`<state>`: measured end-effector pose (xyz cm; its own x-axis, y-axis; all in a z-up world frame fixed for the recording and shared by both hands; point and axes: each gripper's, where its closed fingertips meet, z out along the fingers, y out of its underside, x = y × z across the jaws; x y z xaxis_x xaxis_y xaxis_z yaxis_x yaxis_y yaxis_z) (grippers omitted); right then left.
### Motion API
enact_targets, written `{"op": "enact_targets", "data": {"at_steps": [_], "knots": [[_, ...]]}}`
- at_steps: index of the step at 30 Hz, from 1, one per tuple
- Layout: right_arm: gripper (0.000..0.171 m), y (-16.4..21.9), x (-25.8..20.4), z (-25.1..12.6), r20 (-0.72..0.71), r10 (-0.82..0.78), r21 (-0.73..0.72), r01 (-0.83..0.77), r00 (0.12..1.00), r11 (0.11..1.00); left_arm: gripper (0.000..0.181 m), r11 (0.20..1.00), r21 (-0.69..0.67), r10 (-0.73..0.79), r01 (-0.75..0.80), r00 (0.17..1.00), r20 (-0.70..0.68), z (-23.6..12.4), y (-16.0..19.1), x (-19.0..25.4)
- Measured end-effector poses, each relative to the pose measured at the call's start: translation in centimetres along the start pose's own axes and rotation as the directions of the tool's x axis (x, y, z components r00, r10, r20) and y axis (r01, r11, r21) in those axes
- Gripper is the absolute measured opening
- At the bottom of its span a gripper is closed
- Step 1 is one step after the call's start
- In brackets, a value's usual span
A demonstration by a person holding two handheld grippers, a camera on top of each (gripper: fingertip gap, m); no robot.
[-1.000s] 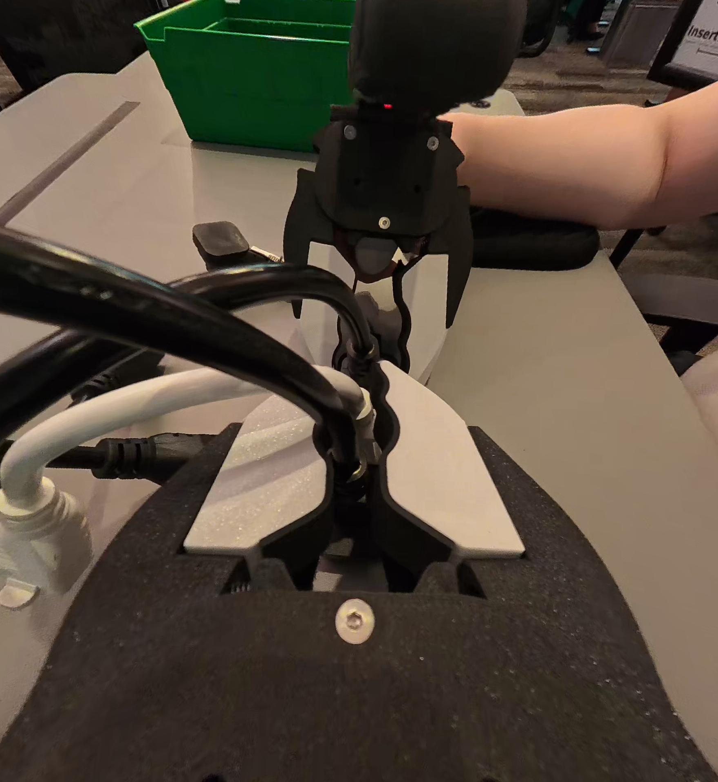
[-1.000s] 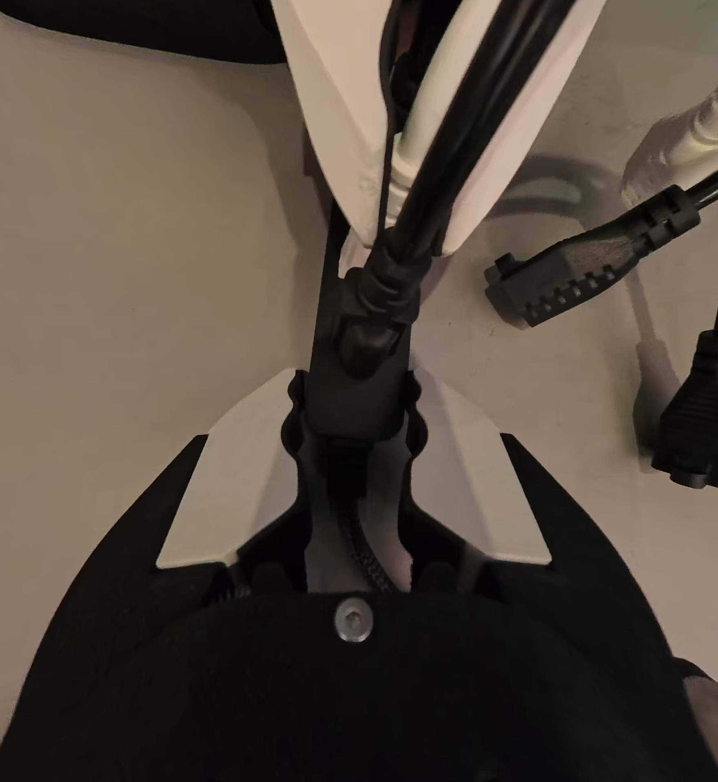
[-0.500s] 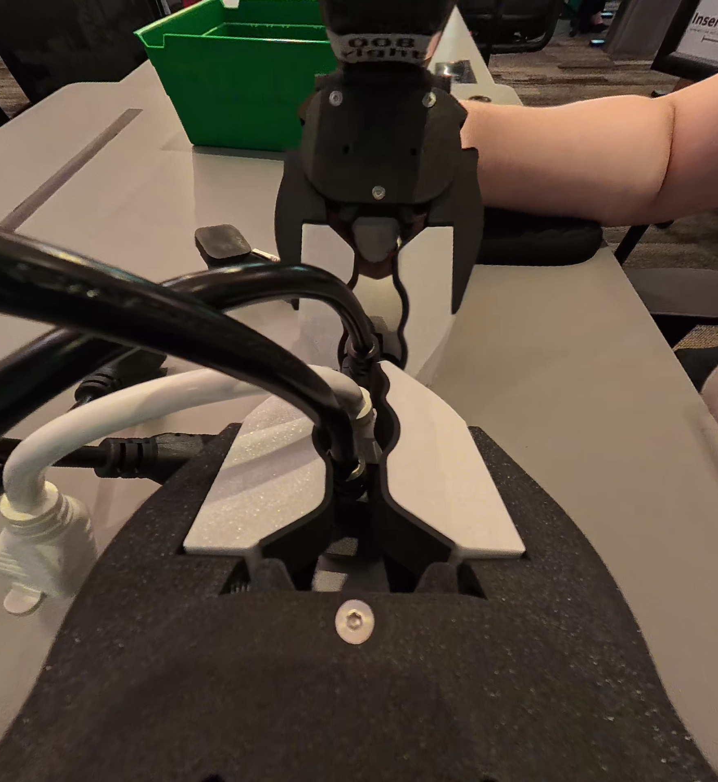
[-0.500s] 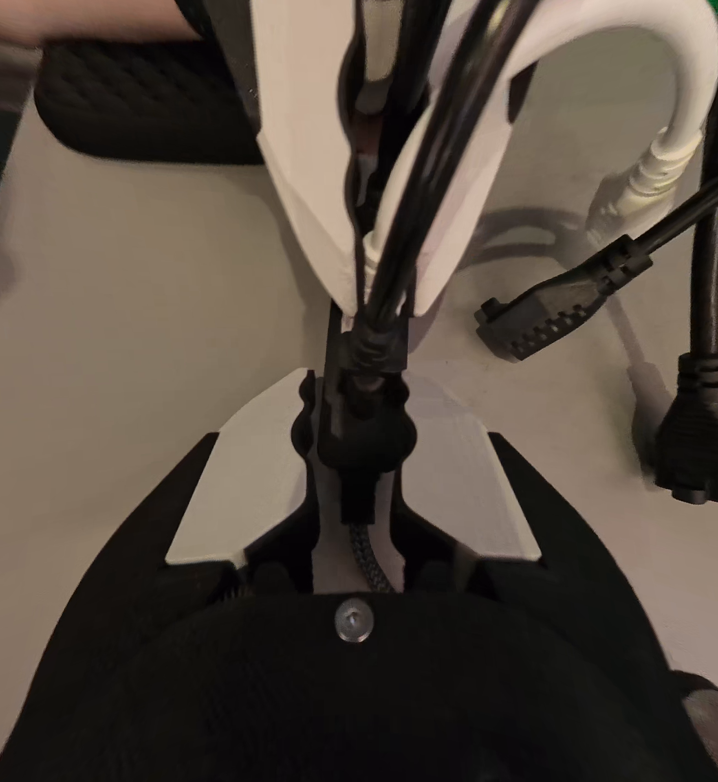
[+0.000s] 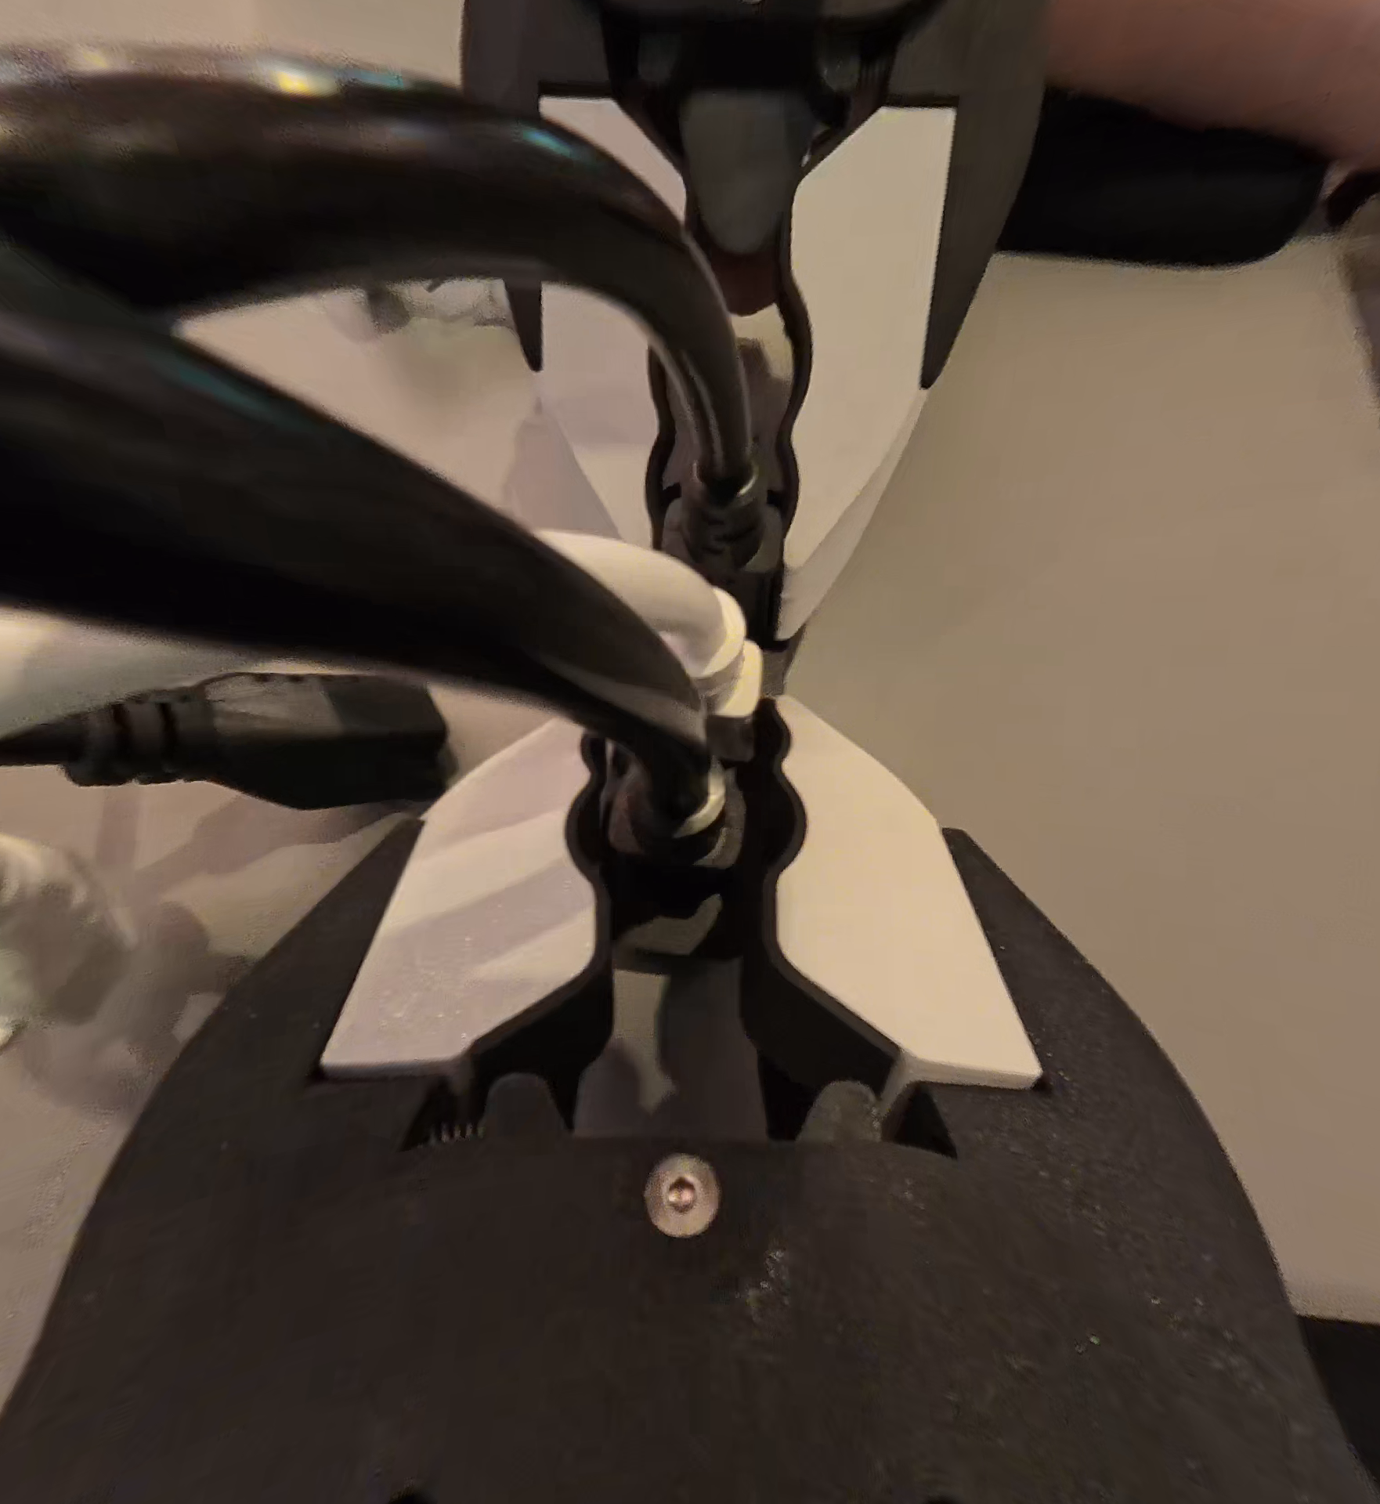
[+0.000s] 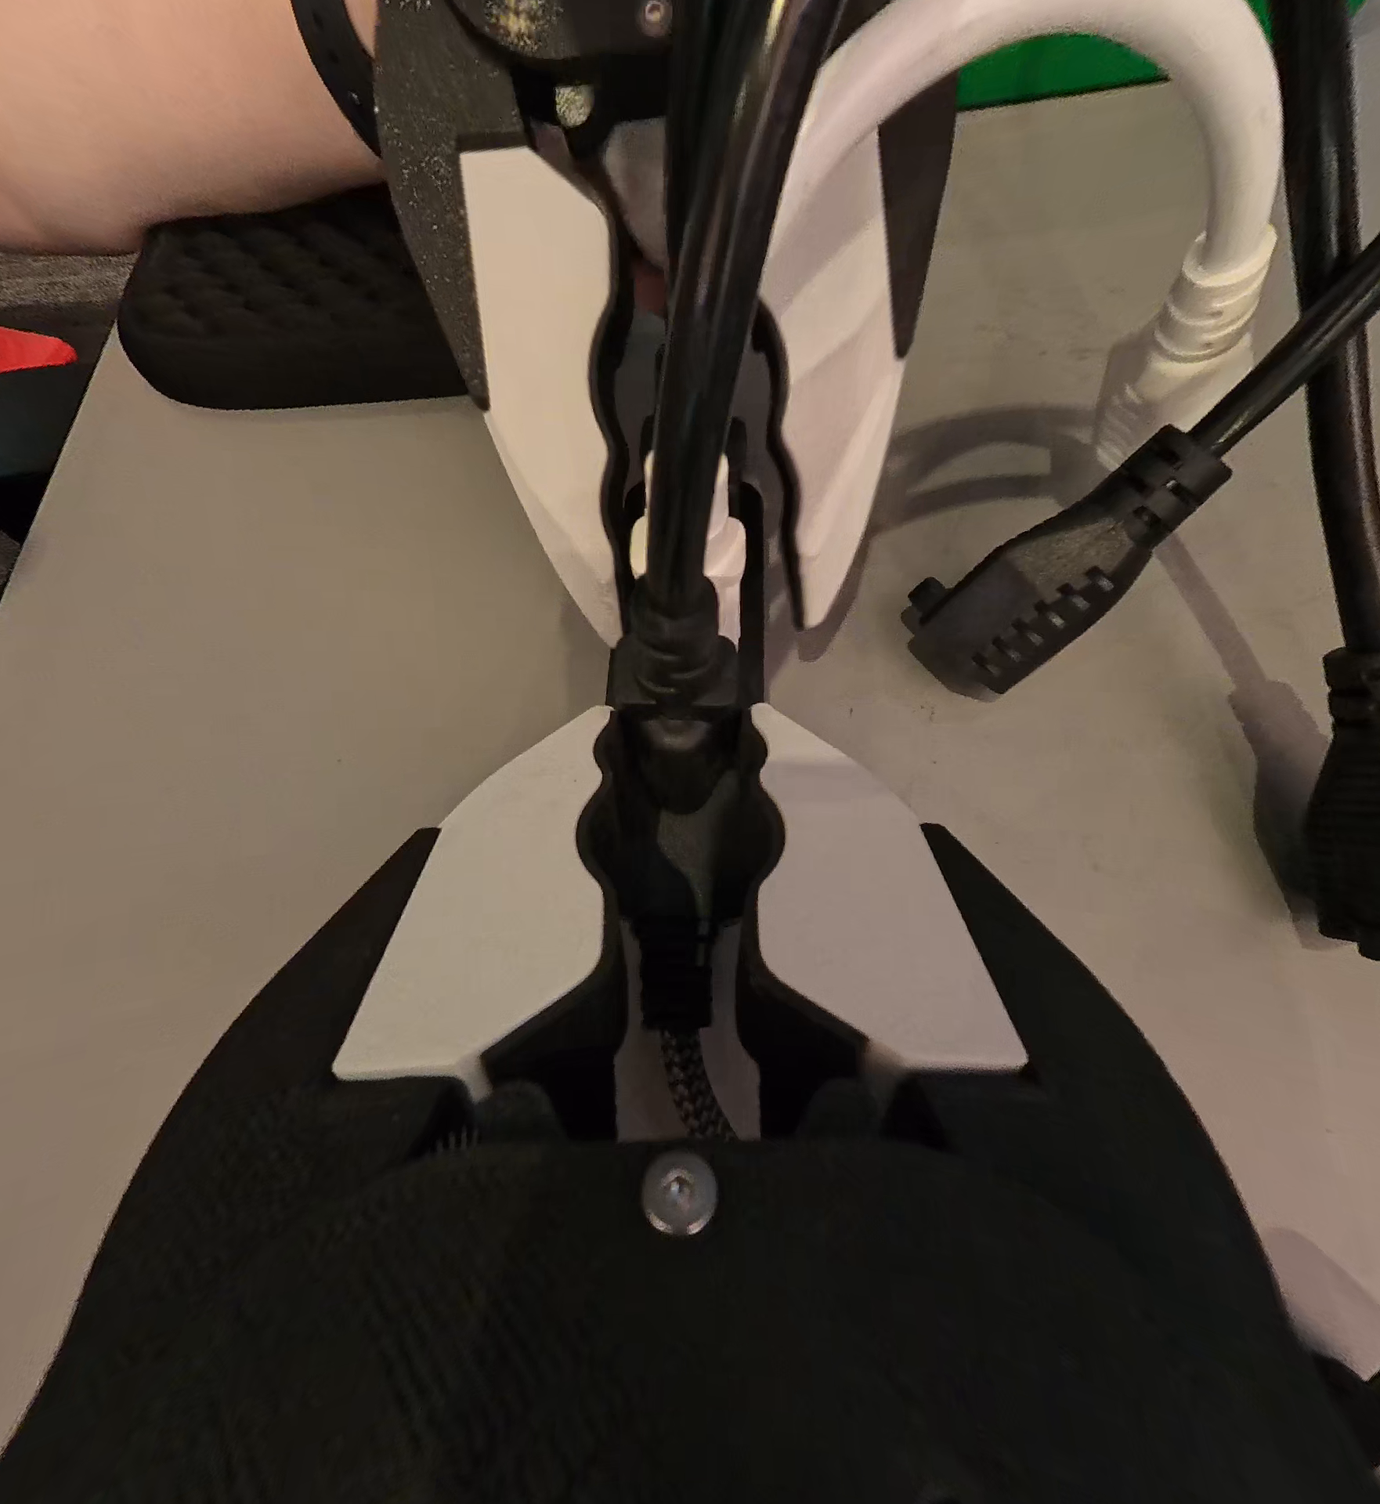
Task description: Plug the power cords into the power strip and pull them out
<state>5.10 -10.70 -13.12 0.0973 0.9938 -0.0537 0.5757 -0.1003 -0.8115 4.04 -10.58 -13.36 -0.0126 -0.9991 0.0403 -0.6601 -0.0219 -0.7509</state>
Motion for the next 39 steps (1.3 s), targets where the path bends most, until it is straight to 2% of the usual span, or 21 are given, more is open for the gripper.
{"op": "enact_targets", "data": {"at_steps": [2,11,13,27,31,35,39], "knots": [[0.028,0.0,0.0,0.0,-0.002,-0.008,0.006,0.008,1.000,1.000,0.033,0.999,-0.008,-0.046,0.045,0.999,-0.023,0.1,0.0,0.1],[0.028,0.0,0.0,0.0,-0.021,-0.034,-0.004,0.033,0.999,0.999,0.034,0.998,0.049,-0.036,0.038,0.999,-0.040,0.5,-0.2,0.3],[0.028,0.0,0.0,0.0,-0.023,-0.029,-0.007,0.029,0.999,1.000,0.039,0.999,0.042,-0.021,0.023,0.999,-0.039,0.8,-0.2,0.5],[0.028,0.2,-0.1,-0.1,-0.054,-0.071,-0.062,0.068,0.996,0.996,0.038,1.000,-0.007,0.026,-0.026,1.000,-0.006,0.7,-0.1,0.5],[0.027,0.3,0.0,-0.6,-0.073,-0.132,-0.104,0.124,0.989,0.987,0.038,1.000,0.010,0.019,-0.019,1.000,-0.019,0.8,-0.1,0.5],[0.028,-1.4,0.0,-1.5,-0.101,-0.099,-0.043,0.095,0.990,0.995,0.038,1.000,0.010,0.019,-0.019,1.000,-0.019,0.8,-0.1,0.5],[0.026,-1.9,-0.1,-1.3,-0.135,-0.090,-0.077,0.080,0.987,0.994,0.038,1.000,0.006,0.015,-0.015,1.000,-0.022,0.8,-0.1,0.5]]}}
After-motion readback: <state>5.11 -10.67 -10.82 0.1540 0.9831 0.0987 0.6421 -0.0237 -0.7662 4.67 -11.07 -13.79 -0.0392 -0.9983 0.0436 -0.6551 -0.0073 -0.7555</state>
